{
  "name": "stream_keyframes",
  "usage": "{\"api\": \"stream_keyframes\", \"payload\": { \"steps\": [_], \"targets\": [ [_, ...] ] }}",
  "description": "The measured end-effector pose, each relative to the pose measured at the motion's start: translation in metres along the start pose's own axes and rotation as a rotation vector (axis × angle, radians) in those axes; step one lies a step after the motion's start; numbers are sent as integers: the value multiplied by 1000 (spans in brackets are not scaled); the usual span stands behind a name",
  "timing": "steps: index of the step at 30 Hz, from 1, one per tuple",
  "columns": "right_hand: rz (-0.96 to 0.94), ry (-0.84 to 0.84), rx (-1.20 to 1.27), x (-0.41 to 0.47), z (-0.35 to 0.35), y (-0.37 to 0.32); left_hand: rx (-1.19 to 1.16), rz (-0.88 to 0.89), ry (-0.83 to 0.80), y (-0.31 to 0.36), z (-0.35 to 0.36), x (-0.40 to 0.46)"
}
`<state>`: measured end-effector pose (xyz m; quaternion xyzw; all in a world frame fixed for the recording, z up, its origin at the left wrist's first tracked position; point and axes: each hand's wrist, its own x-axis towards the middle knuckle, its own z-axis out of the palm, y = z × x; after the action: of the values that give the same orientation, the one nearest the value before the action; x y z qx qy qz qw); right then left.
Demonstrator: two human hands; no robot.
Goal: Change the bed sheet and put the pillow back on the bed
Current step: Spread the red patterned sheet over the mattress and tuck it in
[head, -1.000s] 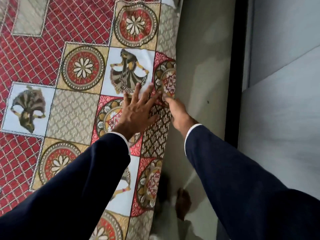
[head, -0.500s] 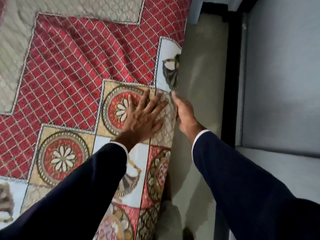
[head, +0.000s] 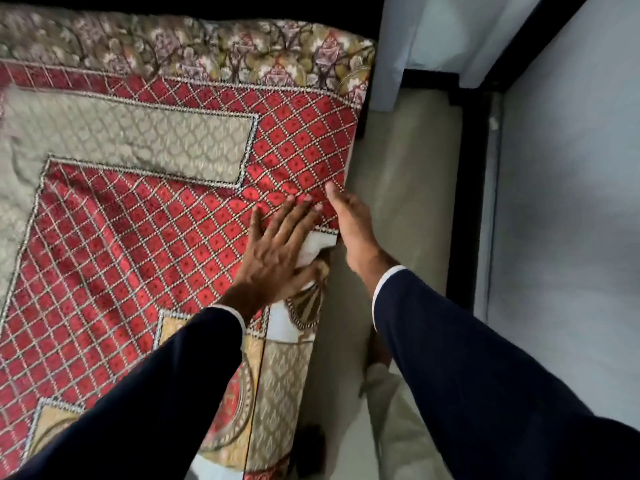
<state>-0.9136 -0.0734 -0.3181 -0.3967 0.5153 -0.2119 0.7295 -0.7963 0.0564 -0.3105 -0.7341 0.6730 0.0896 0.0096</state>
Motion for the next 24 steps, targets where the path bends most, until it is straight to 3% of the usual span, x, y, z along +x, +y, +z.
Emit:
{"api": "stream_keyframes", "payload": {
  "steps": [7,13,17,20,24],
  "targets": [
    [41,-110,-143,49,-25,-32,-120,-131,66,-7,-26,112],
    [173,-90,-194,54,-26,-17,-8,-111,-42,-20,-37,193],
    [227,-28,-33,98,-30,-59,-27,-116,-28,-43,-44,229],
    [37,23,-95,151,-43,-123,-36,-100,-14,-53,-45,257],
    [-408,69,-714,228,-41,-177,-3,-111,-12,-63,-47,290]
  ]
}}
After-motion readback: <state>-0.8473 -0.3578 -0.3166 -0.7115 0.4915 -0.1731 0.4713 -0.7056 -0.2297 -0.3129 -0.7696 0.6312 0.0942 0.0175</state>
